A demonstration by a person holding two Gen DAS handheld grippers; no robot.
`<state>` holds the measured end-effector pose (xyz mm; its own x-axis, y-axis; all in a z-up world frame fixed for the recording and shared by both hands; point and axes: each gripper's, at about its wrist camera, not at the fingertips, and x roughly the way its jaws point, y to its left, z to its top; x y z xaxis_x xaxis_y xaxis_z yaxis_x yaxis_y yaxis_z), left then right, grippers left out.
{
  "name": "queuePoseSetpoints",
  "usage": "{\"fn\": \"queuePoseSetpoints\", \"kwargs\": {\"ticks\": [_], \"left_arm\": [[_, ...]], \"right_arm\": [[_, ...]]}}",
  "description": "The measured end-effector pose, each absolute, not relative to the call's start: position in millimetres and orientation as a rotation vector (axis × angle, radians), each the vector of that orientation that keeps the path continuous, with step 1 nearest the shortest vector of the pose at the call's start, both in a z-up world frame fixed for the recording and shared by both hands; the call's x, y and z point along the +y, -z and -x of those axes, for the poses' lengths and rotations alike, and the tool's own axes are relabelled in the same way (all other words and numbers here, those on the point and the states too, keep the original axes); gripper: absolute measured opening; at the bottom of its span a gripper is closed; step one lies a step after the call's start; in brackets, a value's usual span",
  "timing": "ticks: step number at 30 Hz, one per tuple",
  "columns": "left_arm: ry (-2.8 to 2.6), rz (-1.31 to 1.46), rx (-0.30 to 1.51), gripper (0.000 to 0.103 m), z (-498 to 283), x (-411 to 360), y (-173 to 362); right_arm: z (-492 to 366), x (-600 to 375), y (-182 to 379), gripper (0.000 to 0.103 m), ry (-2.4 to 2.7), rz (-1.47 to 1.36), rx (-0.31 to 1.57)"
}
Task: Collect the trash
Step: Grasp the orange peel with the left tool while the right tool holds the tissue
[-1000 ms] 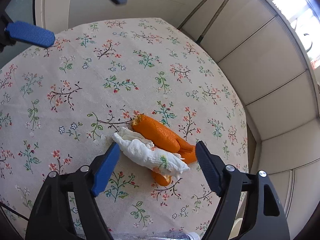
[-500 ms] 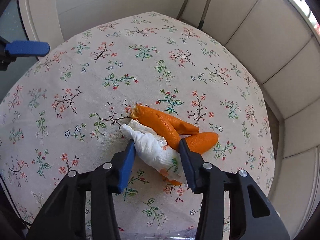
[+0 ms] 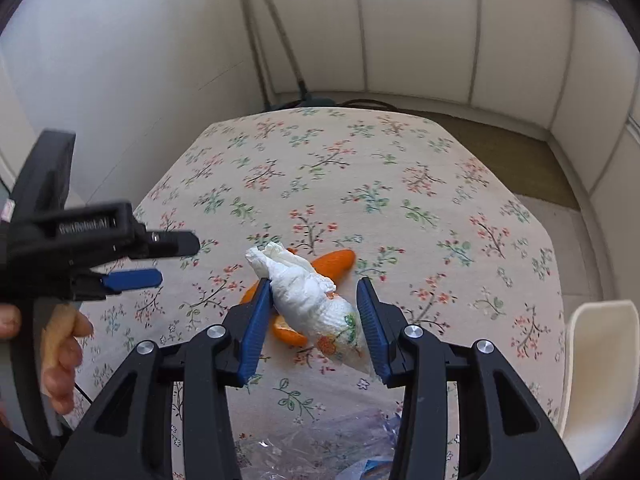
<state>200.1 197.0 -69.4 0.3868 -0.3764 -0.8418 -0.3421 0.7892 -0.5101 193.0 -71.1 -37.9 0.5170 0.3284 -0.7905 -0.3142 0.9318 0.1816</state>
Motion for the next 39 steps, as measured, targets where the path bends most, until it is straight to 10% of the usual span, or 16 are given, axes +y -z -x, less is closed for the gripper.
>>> {"fn": "queuePoseSetpoints", "kwargs": {"ticks": [12, 16, 22, 39], "left_arm": [[0.075, 0.469, 1.286, 0.075, -210, 139, 101], [0.089, 0.477, 1.279, 0.041, -213, 138, 101], [0.085, 0.521, 1.247, 0.019, -210, 145, 95], [0.099, 0.396, 1.220, 0.021, -215, 124, 103]], "right_arm": [[-192, -127, 40, 0.044, -0.307, -0.144, 0.956], [-191, -128, 39, 0.044, -0.316, -0.150, 0.954], [-188, -130, 39, 0.044, -0.316, -0.155, 0.954], [-180, -135, 32, 0.044, -0.332, -0.172, 0.944]]}}
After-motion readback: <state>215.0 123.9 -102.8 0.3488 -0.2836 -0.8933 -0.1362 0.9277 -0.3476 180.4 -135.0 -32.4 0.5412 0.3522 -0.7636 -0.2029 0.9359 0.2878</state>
